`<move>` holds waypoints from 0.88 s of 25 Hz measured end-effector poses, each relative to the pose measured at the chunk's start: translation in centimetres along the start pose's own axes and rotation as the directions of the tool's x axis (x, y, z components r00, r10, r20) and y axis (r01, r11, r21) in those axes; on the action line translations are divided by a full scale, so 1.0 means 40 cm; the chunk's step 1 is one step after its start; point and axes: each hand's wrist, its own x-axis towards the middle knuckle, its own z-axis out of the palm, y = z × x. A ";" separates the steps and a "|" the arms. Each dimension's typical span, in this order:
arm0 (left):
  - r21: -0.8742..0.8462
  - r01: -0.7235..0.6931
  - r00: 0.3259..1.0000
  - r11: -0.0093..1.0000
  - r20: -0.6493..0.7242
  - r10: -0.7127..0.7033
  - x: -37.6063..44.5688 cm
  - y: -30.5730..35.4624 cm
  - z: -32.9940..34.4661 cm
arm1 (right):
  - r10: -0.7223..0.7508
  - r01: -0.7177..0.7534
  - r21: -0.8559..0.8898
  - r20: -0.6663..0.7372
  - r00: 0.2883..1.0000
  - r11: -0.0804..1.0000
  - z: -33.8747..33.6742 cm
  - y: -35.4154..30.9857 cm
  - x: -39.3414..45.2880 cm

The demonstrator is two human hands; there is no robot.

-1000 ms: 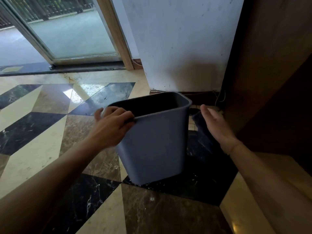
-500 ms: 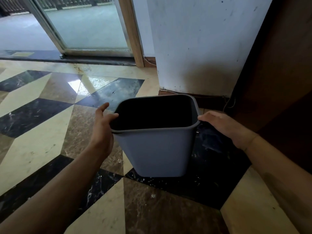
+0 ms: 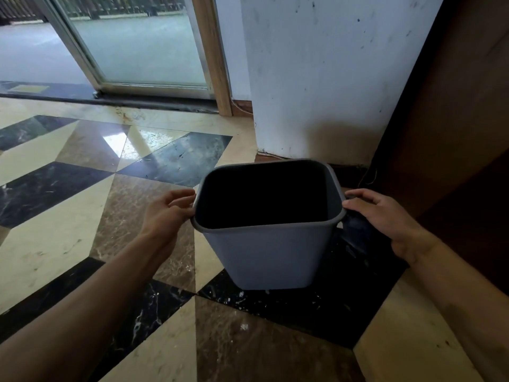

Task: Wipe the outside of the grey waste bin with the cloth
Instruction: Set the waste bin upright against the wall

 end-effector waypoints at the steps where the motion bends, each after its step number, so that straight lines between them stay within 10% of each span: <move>1: -0.008 -0.023 1.000 1.000 0.007 0.023 0.007 0.001 0.022 | 0.007 -0.007 0.008 -0.015 1.000 1.000 -0.015 0.002 0.007; 17: 0.193 -0.274 0.962 0.942 0.042 0.272 0.175 -0.016 0.201 | -0.168 0.163 -0.040 -0.253 0.953 0.986 -0.040 0.052 0.153; 22: 0.673 -0.461 0.864 0.578 0.192 0.466 0.071 0.044 0.186 | -0.068 0.006 -0.145 -0.428 0.901 0.989 -0.025 0.025 0.060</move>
